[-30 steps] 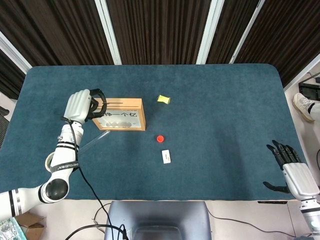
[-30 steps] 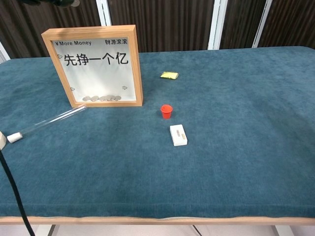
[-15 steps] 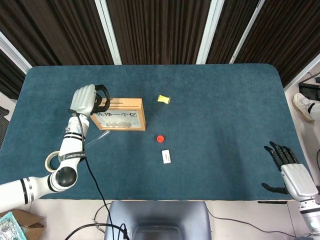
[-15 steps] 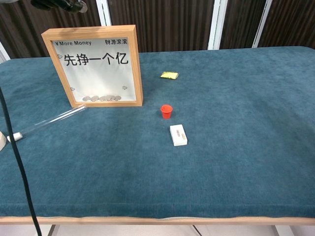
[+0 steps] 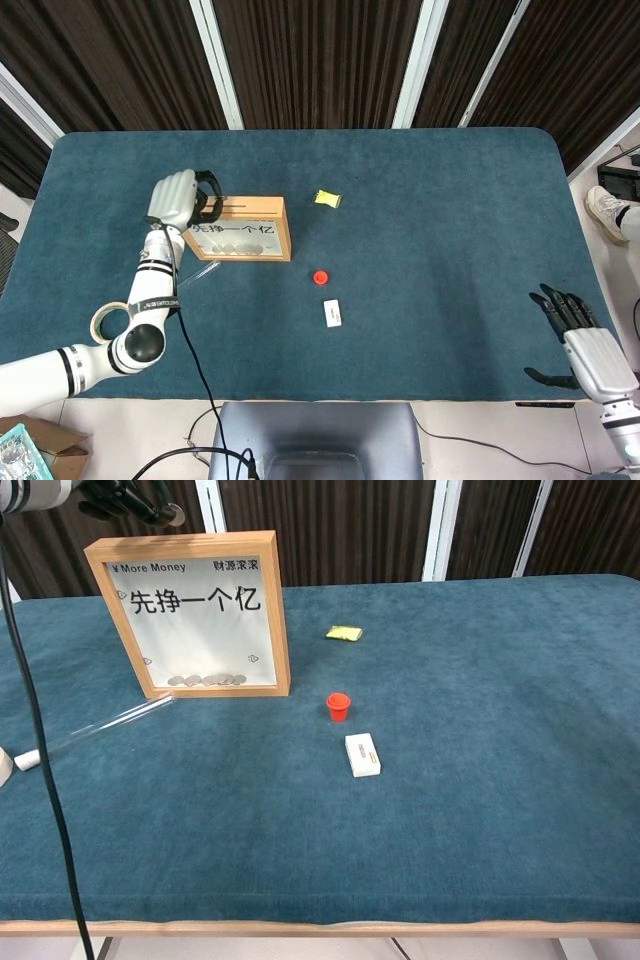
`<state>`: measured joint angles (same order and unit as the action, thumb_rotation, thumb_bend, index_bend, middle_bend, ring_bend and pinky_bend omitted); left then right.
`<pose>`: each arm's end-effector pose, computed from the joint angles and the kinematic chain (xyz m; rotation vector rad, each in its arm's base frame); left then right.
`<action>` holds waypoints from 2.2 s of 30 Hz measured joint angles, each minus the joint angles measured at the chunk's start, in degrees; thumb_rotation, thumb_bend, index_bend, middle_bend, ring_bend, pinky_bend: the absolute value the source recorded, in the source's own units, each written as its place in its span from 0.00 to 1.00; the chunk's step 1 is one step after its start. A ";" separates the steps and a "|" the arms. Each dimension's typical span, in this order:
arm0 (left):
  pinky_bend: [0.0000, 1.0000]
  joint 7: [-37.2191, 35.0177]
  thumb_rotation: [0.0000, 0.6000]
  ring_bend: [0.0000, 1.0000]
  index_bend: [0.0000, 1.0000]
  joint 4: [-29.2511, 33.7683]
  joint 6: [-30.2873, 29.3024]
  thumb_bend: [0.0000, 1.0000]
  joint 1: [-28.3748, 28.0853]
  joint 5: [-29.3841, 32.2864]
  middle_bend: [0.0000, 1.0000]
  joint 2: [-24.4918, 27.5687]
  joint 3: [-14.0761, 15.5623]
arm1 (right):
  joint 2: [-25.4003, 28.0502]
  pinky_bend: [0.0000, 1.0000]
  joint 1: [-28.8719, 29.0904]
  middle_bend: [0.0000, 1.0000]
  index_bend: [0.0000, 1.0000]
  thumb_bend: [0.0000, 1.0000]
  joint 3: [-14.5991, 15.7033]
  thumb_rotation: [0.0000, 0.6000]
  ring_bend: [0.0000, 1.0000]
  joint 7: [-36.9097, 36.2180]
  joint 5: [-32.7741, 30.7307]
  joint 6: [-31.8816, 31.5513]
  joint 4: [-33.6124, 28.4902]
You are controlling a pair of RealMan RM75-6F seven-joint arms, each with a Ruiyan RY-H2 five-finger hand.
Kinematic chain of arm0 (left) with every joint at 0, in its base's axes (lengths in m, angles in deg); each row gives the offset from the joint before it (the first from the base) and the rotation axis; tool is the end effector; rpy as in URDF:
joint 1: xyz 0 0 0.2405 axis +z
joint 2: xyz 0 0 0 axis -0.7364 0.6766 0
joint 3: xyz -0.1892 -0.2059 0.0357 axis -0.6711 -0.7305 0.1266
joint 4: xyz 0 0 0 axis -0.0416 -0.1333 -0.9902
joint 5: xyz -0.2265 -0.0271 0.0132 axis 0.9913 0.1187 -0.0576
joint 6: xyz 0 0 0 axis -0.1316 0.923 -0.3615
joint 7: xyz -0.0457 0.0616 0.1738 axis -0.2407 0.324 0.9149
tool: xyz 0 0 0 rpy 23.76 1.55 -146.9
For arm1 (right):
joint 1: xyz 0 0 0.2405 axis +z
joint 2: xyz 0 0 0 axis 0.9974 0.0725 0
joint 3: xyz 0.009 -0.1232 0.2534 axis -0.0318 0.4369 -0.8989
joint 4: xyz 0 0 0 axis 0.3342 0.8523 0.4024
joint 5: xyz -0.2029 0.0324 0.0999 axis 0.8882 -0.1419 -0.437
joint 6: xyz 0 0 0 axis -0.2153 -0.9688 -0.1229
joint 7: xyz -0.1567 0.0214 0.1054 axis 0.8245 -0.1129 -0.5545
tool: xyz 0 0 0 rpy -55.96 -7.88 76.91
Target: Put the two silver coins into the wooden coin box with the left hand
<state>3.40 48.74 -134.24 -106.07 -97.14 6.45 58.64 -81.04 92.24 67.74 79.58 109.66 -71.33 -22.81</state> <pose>-0.0790 0.5216 0.0920 -1.3321 -1.2063 -1.0747 -0.3388 -0.2211 0.1685 1.5294 -1.0304 0.8805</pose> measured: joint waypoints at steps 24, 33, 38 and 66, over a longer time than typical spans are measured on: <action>1.00 1.26 1.00 1.00 0.58 -1.59 -1.09 0.44 -1.68 -0.09 1.00 -2.22 2.69 | 0.47 0.00 -0.25 0.00 0.00 0.12 0.03 1.00 0.00 -1.32 -0.11 -0.56 0.39; 1.00 0.35 1.00 1.00 0.40 -0.92 -1.74 0.44 -1.15 -1.66 1.00 -2.10 2.97 | 0.41 0.00 -0.23 0.00 0.00 0.12 0.02 1.00 0.00 -0.93 -0.17 -0.53 0.24; 1.00 0.32 1.00 1.00 0.40 0.26 -2.12 0.43 -0.95 -2.17 1.00 -1.68 3.04 | 0.40 0.00 -0.32 0.00 0.00 0.12 0.02 1.00 0.00 -0.90 -0.07 -0.78 0.22; 0.00 -19.87 1.00 0.00 0.01 3.72 -41.25 0.42 50.82 -68.24 0.01 9.51 37.95 | -5.70 0.00 -0.29 0.00 0.00 0.12 0.33 1.00 0.00 17.81 -1.37 0.89 -2.70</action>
<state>-16.48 52.45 -175.49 -55.26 -165.38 15.96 96.59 -86.74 91.95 68.07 97.39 108.29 -70.43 -25.52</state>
